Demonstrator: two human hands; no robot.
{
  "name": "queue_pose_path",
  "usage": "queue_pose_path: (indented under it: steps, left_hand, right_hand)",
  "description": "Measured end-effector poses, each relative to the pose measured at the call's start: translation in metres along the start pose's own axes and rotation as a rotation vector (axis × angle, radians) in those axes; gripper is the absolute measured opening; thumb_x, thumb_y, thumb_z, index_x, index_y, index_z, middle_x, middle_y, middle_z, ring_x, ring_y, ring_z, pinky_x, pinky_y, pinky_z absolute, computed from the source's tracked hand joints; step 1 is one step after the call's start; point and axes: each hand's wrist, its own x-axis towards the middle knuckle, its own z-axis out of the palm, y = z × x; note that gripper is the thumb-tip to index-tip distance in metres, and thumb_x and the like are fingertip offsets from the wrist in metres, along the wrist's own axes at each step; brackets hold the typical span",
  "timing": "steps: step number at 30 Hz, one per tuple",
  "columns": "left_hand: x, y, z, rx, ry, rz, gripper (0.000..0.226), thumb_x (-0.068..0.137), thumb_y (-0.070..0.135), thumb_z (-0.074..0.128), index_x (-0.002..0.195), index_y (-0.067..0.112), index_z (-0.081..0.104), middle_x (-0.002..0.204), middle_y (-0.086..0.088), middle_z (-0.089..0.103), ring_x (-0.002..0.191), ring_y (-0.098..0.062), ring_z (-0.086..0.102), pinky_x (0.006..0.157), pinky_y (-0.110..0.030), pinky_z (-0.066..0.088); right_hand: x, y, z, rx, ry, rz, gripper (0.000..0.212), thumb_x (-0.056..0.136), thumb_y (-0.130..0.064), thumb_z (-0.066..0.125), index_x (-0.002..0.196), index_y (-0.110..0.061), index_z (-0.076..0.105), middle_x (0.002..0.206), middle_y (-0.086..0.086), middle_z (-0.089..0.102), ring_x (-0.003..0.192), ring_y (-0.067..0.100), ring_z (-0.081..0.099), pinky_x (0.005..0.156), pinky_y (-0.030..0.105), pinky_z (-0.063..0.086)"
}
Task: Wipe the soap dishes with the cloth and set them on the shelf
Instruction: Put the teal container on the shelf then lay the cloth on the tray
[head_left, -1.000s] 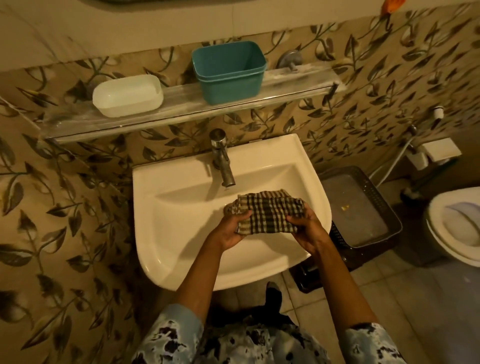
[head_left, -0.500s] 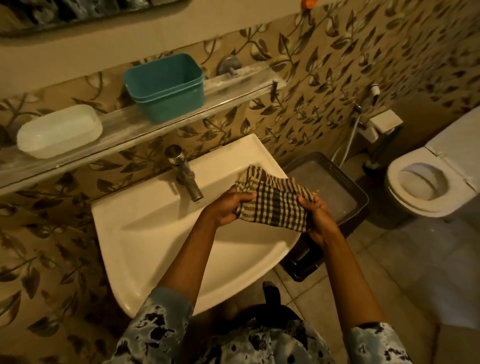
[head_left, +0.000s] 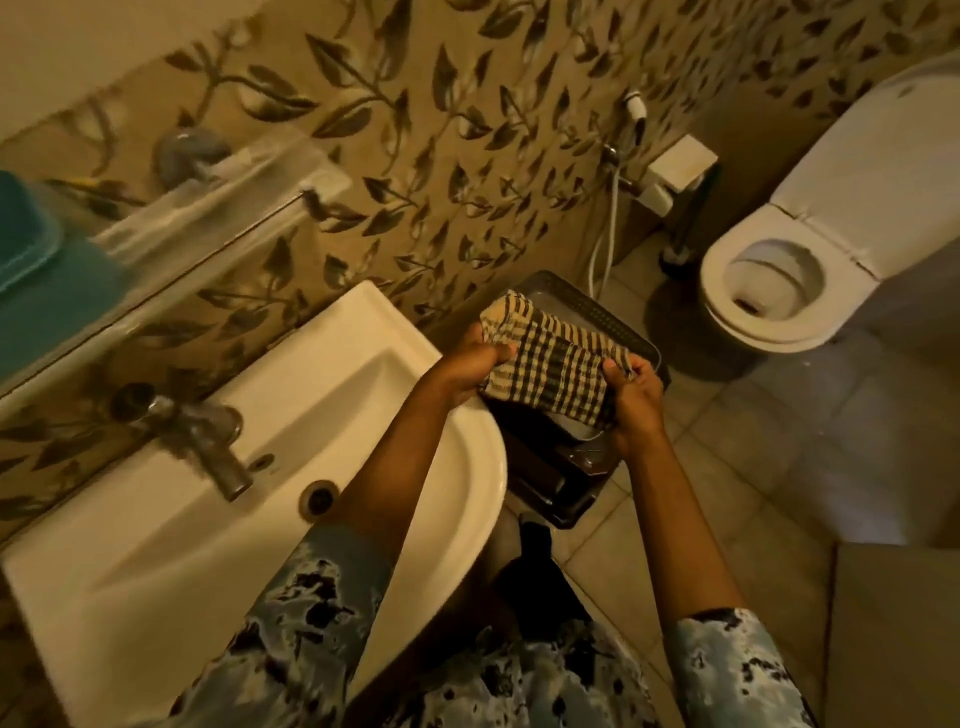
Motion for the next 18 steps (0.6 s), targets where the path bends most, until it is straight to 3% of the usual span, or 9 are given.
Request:
queue_pose_path:
  steps: [3,7,12,15,18]
  left_hand:
    - [0.041,0.008,0.016,0.071,0.055,-0.011,0.05,0.092,0.002,0.051,0.139,0.011,0.037,0.136,-0.011,0.051,0.122,-0.027,0.052,0.097,-0.04,0.047]
    - [0.111,0.016,0.045,0.217,0.128,-0.062,0.048,0.091,-0.001,0.047,0.137,0.012,0.04,0.136,-0.013,0.05,0.126,-0.029,0.048,0.106,-0.048,0.041]
    - [0.179,0.004,0.059,0.4,0.134,-0.101,0.051,0.089,-0.004,0.05,0.138,0.006,0.039,0.131,-0.006,0.049,0.124,-0.024,0.046,0.108,-0.041,0.037]
    - [0.211,-0.011,0.058,0.601,0.119,-0.182,0.06,0.092,0.004,0.051,0.146,0.008,0.025,0.149,-0.014,0.032,0.137,-0.032,0.032,0.112,-0.042,0.03]
    - [0.236,-0.029,0.055,0.689,0.072,-0.263,0.065,0.093,0.008,0.05,0.149,0.012,0.017,0.154,-0.014,0.023,0.139,-0.033,0.027,0.113,-0.044,0.03]
  right_hand:
    - [0.038,-0.009,-0.002,-0.051,0.03,-0.001,0.031,0.094,-0.017,0.057,0.124,-0.016,0.052,0.118,0.003,0.061,0.103,0.017,0.059,0.082,0.032,0.052]
    - [0.098,-0.015,-0.004,-0.109,0.093,0.008,0.02,0.094,-0.018,0.058,0.114,-0.018,0.056,0.113,0.001,0.062,0.094,0.011,0.06,0.068,0.023,0.048]
    - [0.159,0.002,-0.006,-0.181,0.152,0.037,0.033,0.09,-0.01,0.062,0.122,-0.005,0.058,0.123,0.014,0.063,0.115,0.028,0.059,0.1,0.044,0.048]
    - [0.183,0.018,-0.008,-0.126,0.126,0.098,0.052,0.083,0.003,0.066,0.132,-0.007,0.05,0.129,0.013,0.059,0.118,0.027,0.057,0.103,0.045,0.047]
    - [0.203,0.039,-0.011,-0.095,0.041,0.17,0.064,0.082,0.01,0.063,0.139,-0.012,0.044,0.133,0.01,0.057,0.118,0.024,0.056,0.099,0.043,0.05]
